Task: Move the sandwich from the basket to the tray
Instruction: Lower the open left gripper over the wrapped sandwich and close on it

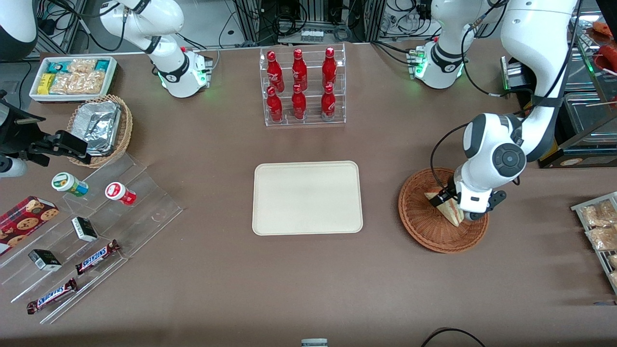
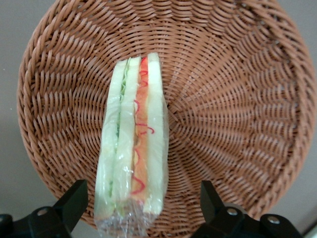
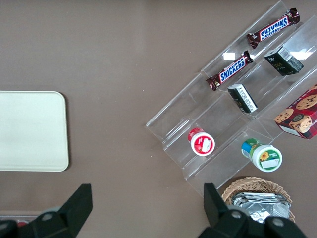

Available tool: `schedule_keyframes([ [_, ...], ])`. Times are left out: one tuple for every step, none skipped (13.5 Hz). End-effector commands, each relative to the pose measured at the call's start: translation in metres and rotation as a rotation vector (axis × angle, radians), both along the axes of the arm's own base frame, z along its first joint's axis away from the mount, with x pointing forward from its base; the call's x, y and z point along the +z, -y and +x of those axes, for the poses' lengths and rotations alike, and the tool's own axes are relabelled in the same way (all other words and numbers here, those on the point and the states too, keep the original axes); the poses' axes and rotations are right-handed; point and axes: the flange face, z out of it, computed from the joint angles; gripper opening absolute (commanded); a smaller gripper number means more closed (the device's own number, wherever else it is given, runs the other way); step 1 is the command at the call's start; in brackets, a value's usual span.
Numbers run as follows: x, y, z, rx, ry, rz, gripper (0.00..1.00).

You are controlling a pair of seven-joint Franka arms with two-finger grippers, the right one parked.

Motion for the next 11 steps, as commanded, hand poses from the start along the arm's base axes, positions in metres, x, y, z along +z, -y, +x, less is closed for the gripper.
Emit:
schedule_keyframes([
  [-0.007, 0.002, -0.002, -0.019, 0.002, 0.026, 0.81],
  [-0.008, 0.002, -0.003, -0.021, -0.001, 0.026, 0.55],
  [-0.008, 0.002, -0.005, -0.022, -0.003, 0.028, 0.29],
  [-0.008, 0.001, -0.005, -0.029, -0.002, 0.034, 0.11],
  [-0.008, 0.001, -0.005, -0.040, -0.005, 0.043, 0.00],
  [-0.009, 0.001, -0.006, -0.043, -0.007, 0.047, 0.00],
  [-0.007, 0.001, -0.005, -0.048, -0.007, 0.047, 0.00],
  [-0.004, 0.001, -0.004, -0.049, -0.008, 0.048, 0.00],
  [-0.001, 0.001, -0.004, -0.051, -0.021, 0.052, 0.00],
  [0.006, 0.001, 0.000, -0.057, -0.032, 0.060, 0.00],
  [0.015, 0.002, 0.004, -0.076, -0.054, 0.076, 0.00],
])
